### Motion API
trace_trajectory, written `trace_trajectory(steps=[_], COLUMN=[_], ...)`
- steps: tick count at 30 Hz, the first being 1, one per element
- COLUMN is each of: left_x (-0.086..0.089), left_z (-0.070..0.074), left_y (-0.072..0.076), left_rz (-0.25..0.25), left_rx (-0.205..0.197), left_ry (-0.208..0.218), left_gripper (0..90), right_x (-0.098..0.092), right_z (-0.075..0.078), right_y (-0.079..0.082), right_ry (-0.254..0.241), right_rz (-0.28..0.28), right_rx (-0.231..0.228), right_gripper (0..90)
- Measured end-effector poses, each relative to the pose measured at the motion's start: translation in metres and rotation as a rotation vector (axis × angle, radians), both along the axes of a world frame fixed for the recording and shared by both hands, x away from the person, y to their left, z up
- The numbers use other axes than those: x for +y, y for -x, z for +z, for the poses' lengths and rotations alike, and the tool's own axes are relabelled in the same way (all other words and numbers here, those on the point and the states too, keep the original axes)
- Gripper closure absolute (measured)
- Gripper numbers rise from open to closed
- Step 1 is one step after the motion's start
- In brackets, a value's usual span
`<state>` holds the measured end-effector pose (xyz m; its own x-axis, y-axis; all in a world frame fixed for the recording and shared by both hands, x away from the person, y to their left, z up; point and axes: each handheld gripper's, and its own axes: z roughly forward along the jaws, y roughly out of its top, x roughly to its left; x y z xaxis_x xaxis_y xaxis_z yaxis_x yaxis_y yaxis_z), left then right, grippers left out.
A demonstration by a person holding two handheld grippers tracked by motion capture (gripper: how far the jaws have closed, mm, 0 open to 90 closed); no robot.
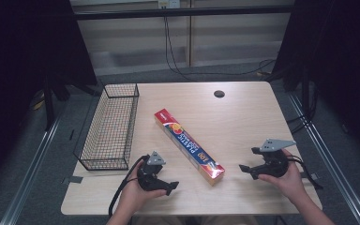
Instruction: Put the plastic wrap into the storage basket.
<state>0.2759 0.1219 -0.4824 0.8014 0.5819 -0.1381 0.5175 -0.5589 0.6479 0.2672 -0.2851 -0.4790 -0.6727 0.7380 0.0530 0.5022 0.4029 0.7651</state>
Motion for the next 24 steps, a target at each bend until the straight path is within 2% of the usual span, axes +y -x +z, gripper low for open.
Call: trace_trajectory(steps=[7,9,12,14,15,16,18,19,21,23,24], left_x=[0.001,0.002,0.001,0.001,-0.001,-0.002,-0.006,-0.006,-0.008,-0.01,-0.011], left_z=[0.0,0.0,0.001,0.004,0.004,0.005,0.008,0.008,0.009,0.008,0.008], left_y=[-0.001,-0.001,0.0,0.001,0.001,0.001,0.0,0.0,0.0,0.0,0.0], left_rz=[0.0,-0.004,0.004,-0.012,-0.007,-0.009,-0.016,-0.016,-0.013,-0.018,-0.02], left_rx=[0.007,0.013,0.017,0.029,0.018,0.02,0.018,0.018,0.022,0.034,0.034], left_ry=[0.012,0.0,0.011,0.005,0.012,0.017,0.017,0.017,0.018,0.012,0.003], left_gripper=[5.7,5.6,5.5,5.5,5.4,5.4,5.3,5.3,5.3,5.4,5.4], right_x=[0.005,0.008,0.01,0.011,0.011,0.011,0.011,0.011,0.011,0.014,0.018], right_z=[0.002,0.003,0.004,0.005,0.005,0.005,0.006,0.006,0.006,0.006,0.006], right_y=[0.0,-0.001,-0.001,-0.001,-0.002,-0.002,-0.004,-0.004,-0.004,-0.004,-0.003], right_ry=[0.011,0.021,0.011,0.008,-0.012,-0.012,-0.028,-0.028,-0.037,-0.007,-0.001], right_rz=[0.011,0.015,0.019,0.024,0.032,0.032,0.042,0.042,0.078,0.092,0.13], right_rx=[-0.001,-0.009,-0.006,-0.01,-0.001,-0.001,0.014,0.014,0.029,0.045,0.048], right_gripper=[12.2,12.7,14.7,17.6,25.3,25.3,42.7,42.7,57.1,71.6,79.2])
